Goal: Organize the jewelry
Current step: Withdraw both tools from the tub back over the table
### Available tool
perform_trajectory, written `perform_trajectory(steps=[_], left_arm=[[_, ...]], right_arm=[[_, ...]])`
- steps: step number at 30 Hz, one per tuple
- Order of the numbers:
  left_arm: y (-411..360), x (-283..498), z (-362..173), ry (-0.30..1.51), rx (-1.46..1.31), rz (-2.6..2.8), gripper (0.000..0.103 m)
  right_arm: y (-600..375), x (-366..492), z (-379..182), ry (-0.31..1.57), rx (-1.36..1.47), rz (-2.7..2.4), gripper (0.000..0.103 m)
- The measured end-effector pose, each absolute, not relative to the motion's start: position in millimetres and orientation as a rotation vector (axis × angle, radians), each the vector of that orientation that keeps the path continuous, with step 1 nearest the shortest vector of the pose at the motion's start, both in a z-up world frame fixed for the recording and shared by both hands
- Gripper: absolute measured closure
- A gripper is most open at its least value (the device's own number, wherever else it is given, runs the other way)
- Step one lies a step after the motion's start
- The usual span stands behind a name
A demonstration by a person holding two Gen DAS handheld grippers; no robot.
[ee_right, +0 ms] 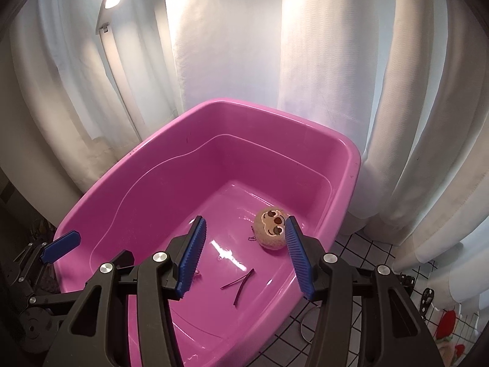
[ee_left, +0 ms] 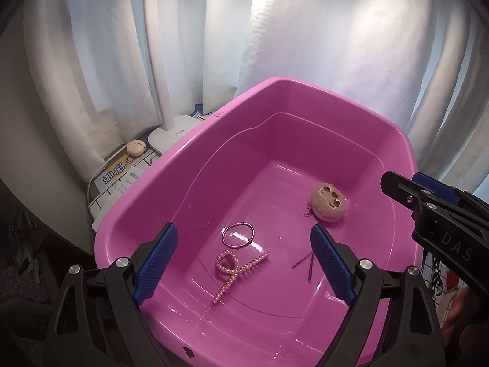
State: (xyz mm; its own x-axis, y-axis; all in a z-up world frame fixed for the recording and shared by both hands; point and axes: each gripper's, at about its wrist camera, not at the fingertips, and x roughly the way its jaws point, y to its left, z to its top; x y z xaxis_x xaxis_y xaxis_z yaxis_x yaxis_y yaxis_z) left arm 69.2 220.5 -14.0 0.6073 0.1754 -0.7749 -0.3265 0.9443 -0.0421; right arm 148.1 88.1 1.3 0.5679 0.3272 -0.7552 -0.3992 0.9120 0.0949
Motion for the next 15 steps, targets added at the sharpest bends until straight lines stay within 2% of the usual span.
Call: perform_trajectory(steps=[8,15], left_arm=[[194.0,62.0,-3.7,0.838,-0.184,0.232,0.016],[161.1,55.6,8.9,0.819,-0.169,0.162,0.016]], right_arm=[[53.7,128.6,11.7,0.846,-0.031,0.395,0.051],[-13.0,98.7,26.5,0.804,0.023,0.302,0.049]])
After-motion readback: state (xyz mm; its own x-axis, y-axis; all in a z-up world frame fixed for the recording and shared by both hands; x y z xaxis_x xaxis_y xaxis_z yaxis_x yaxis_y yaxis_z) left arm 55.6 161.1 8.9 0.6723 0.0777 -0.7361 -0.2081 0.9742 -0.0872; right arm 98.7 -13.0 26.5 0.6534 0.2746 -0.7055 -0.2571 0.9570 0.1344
